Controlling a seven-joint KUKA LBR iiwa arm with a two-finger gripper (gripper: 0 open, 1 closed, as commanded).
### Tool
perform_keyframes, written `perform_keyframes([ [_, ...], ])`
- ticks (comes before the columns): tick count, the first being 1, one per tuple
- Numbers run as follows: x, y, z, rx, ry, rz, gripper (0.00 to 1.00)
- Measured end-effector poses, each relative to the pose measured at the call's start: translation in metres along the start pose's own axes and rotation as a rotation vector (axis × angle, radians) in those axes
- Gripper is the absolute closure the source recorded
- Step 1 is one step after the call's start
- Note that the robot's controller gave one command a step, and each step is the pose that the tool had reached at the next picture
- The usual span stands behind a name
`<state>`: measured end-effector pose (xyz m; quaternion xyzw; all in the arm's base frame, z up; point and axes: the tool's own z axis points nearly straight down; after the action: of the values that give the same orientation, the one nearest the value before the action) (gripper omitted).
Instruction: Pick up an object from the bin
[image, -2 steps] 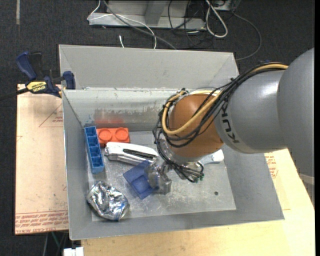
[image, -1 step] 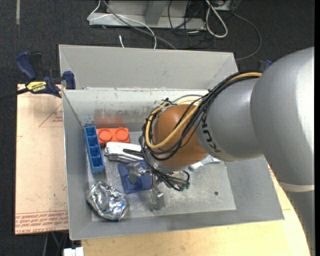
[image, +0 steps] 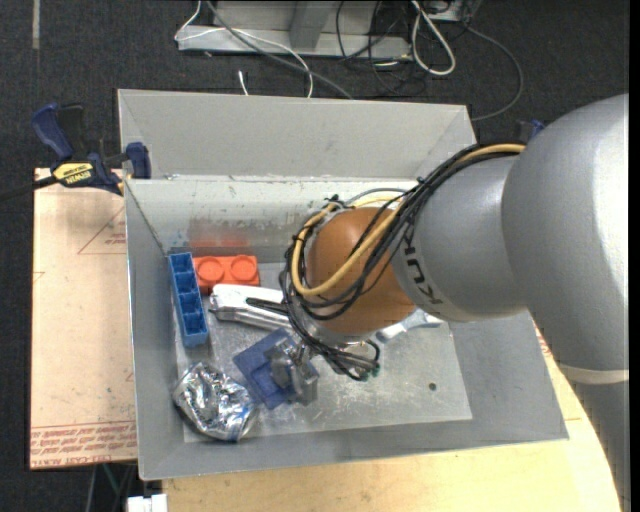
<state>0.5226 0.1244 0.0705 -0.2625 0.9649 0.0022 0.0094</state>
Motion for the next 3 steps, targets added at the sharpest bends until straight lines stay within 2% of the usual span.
perform_keyframes([
  [3,0.0001,-0.0002,0.0001,-0.001,0.000,0.001,1.00],
])
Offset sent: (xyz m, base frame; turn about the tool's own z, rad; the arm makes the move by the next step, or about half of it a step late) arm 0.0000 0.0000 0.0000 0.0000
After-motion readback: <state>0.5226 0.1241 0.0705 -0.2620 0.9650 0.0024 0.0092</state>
